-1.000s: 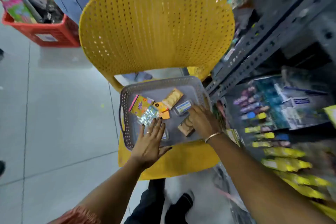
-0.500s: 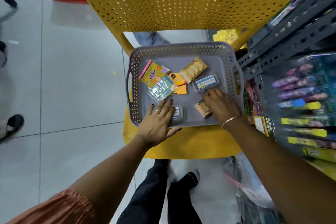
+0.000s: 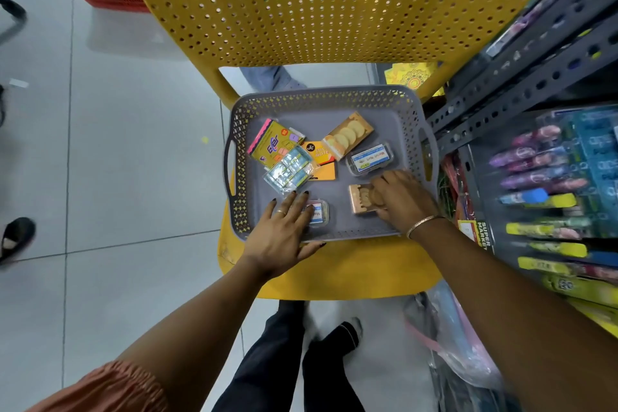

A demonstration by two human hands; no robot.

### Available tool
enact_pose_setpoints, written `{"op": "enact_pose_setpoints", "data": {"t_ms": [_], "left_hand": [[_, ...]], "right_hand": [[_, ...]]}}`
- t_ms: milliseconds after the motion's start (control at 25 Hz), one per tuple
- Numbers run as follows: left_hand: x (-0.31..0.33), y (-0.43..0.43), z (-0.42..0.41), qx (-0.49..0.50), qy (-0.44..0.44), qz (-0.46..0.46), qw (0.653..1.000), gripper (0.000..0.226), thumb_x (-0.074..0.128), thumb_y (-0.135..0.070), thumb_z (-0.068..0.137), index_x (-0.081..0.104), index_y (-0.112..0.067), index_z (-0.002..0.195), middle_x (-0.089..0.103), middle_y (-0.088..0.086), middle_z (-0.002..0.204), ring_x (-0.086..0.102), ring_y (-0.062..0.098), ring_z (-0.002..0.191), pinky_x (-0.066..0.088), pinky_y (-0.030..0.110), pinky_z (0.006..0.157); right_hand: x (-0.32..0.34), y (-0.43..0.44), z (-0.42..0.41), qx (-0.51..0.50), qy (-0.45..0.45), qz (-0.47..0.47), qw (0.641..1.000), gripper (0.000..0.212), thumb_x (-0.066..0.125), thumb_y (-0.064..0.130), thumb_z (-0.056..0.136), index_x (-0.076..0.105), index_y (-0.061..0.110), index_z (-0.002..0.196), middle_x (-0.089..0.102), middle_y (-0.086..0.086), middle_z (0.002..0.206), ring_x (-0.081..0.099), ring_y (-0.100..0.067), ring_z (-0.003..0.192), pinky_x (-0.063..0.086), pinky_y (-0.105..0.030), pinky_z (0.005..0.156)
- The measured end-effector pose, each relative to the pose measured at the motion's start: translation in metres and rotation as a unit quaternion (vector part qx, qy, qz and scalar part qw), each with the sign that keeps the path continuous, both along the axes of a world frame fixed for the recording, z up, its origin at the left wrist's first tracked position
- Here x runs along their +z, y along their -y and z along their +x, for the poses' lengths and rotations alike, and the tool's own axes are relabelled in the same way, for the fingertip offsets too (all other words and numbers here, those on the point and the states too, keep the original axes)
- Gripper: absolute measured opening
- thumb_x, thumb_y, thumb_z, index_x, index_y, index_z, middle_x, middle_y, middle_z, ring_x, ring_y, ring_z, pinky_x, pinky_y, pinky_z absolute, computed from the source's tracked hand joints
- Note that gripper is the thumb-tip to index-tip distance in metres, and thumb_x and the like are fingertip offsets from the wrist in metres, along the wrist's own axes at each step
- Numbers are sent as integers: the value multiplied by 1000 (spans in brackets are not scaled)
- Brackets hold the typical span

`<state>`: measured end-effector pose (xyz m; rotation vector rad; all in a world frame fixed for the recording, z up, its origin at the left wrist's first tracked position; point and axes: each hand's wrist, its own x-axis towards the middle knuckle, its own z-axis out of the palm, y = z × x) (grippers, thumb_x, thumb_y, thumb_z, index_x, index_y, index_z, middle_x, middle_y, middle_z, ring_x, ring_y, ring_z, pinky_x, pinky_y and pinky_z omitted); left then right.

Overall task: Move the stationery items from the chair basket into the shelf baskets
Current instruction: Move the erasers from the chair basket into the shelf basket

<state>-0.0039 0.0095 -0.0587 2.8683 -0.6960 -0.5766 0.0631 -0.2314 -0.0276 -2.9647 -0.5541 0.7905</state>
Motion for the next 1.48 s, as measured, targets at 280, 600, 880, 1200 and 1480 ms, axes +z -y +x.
{"op": "enact_pose_setpoints", "data": {"t_ms": [280,600,880,1200,1480], "left_hand": [[54,5,21,-5,32,-25,999,87,7,-72,89,27,-7,144,25,12,150,19,29,138,7,44,112],[221,65,125,-103,182,-95,973,88,10,-69,90,50,-1,130,43,17,141,43,32,127,39,51,99],[345,157,164,-246,277,-147,917,85,15,-67,91,49,0,131,46,19,138,43,33,127,23,44,102],[366,251,144,-363,257,-146,884,85,12,-71,87,49,-9,130,46,12,140,47,27,125,41,42,98],[339,282,148,-412,256,-90,870,115,-13,-84,64,7,-9,149,3,9,157,2,22,143,3,42,114]], "right_hand": [[94,13,25,-120,68,72,988,49,65,22,78,49,6,121,50,-14,122,41,-31,122,47,-42,86],[304,45,30,-223,243,116,937,57,57,44,71,56,12,118,57,-14,110,50,-32,112,46,-40,88],[453,95,-4,-358,360,108,855,45,62,55,77,61,14,95,57,-10,97,51,-26,103,47,-39,83],[470,173,-70,-492,335,51,802,52,61,55,75,59,7,94,61,-16,102,55,-31,103,46,-37,86],[419,193,-84,-520,250,18,817,69,60,60,75,52,8,121,58,-15,125,49,-30,119,44,-34,97]]}}
